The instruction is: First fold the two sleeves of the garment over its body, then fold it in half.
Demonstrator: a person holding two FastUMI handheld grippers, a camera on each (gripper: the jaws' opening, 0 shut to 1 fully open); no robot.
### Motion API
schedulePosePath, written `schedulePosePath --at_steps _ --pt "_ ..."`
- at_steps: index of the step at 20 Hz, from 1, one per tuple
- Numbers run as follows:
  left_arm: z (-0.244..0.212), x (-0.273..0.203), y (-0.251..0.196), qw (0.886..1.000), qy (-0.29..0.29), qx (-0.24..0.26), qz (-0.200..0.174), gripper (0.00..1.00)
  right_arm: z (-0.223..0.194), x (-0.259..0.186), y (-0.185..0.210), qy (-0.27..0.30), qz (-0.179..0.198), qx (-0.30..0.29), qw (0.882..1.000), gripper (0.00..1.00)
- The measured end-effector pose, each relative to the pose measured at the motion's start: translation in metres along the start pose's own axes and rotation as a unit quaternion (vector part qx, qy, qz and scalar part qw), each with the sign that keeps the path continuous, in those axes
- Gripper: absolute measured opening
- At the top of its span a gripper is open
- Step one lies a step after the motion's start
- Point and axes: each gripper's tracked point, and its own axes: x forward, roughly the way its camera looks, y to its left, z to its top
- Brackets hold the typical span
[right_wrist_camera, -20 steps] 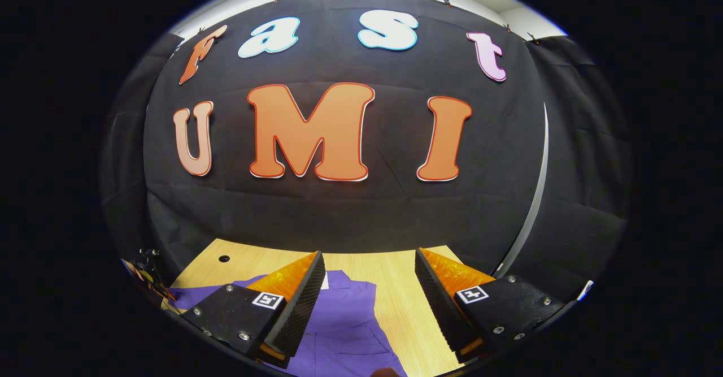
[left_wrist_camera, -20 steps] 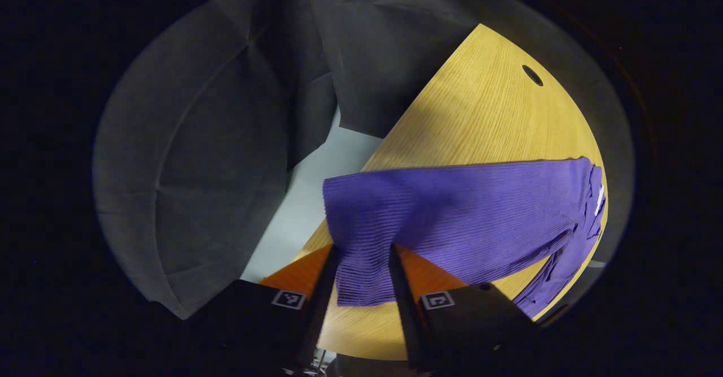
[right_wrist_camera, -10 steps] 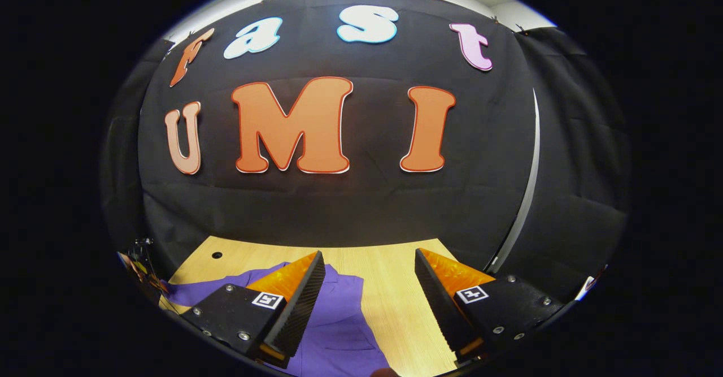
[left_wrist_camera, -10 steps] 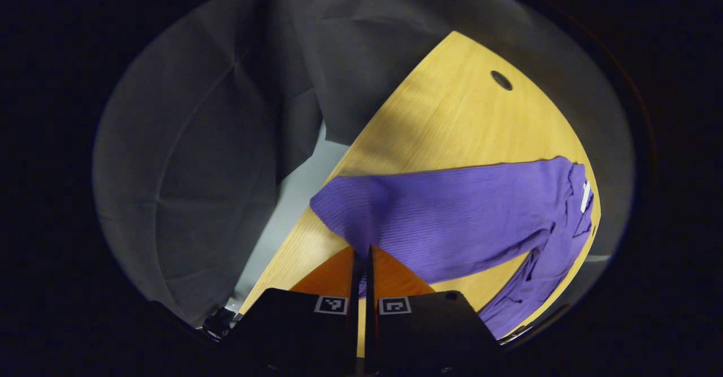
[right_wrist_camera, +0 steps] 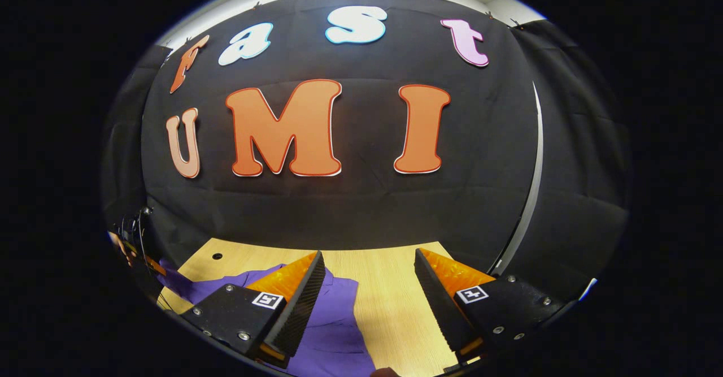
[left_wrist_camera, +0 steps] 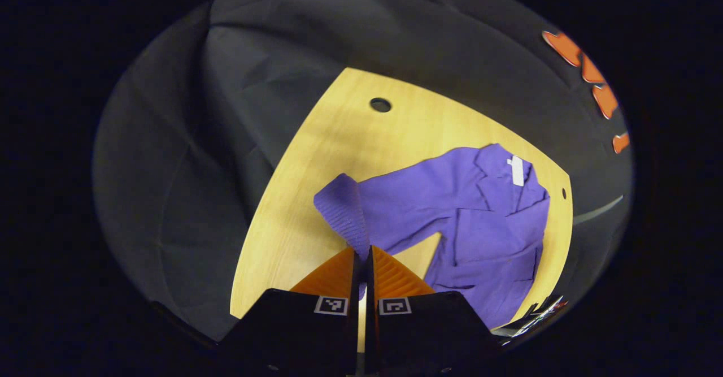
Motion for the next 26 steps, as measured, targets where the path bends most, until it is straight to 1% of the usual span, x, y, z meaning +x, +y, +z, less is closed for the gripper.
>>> schedulePosePath --at_steps 5,10,17,25,26 --pt "0.012 -0.016 -0.083 0.999 -0.016 0.045 -0.025 0.06 -0.006 0.004 -0.023 0.001 0.010 0.016 1.000 0.95" --pt "0.030 -0.031 -0.166 0.994 -0.032 0.099 -0.045 0.06 -0.010 0.007 -0.050 0.000 0.011 0.020 1.000 0.95" --pt "0.028 -0.031 -0.305 0.978 -0.032 0.188 -0.086 0.06 -0.020 0.006 -0.087 0.005 0.007 0.035 0.999 0.95" --pt "0.005 -0.001 -0.427 0.961 -0.005 0.250 -0.122 0.06 -0.033 -0.001 -0.137 0.007 -0.015 0.050 0.999 0.95" --pt "0.000 0.004 -0.435 0.959 0.001 0.257 -0.119 0.06 -0.036 -0.003 -0.143 0.009 -0.017 0.051 0.998 0.95"
